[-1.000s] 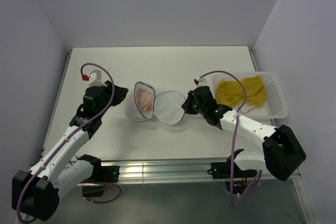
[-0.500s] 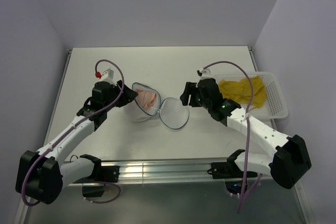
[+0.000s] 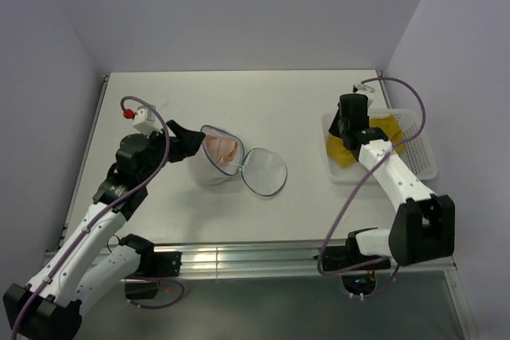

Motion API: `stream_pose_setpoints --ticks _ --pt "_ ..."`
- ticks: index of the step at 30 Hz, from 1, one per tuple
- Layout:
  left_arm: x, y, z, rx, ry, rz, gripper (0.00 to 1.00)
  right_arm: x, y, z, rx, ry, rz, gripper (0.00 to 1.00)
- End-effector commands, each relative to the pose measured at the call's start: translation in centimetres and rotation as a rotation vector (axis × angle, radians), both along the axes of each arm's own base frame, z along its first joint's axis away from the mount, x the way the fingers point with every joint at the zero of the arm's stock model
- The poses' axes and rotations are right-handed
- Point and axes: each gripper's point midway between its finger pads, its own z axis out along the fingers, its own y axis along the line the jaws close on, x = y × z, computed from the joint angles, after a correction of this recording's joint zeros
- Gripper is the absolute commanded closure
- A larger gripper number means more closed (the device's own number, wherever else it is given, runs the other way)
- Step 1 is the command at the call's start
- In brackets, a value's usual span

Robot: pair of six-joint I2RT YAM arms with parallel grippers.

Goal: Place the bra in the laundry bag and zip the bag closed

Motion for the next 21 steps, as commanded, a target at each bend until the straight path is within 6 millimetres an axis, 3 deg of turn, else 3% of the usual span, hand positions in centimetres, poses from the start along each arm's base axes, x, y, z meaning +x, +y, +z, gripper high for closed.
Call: stream_pose_setpoints --ticks 1,3,4,6,8,11,13,21 --pt "-1.3 0.0 4.0 0.028 -0.102 -0.050 0.22 2.6 -3.1 -0.8 0.010 0.005 -0.096 0.77" --pt "-1.9 0.4 4.9 0.064 -0.135 -0.061 0.23 3.8 -3.7 -2.3 0.021 0.027 -0.116 0.75" --pt "-2.1 0.5 5.7 0.074 -0.153 -0.066 0.23 4.4 -3.7 -2.3 0.035 0.018 -0.116 0.65" --pt "-2.5 0.5 6.0 0.106 -0.171 -0.091 0.23 5.7 -3.3 -3.2 0.085 0.011 -0.092 0.59" --pt "-3.1 0.2 7.0 0.114 -0.206 -0.127 0.24 6.6 -2.5 -4.0 0.121 0.012 -0.071 0.58" --pt "-3.6 0.2 7.4 0.145 -0.247 -0.155 0.23 7.1 -2.9 -5.1 0.123 0.037 -0.097 0.55" --pt "-3.5 0.4 7.1 0.157 -0.254 -0.148 0.23 7.1 -3.6 -5.9 0.127 0.051 -0.123 0.54" --pt "-3.5 0.3 7.1 0.166 -0.255 -0.158 0.24 7.5 -3.1 -7.0 0.171 0.054 -0.115 0.53"
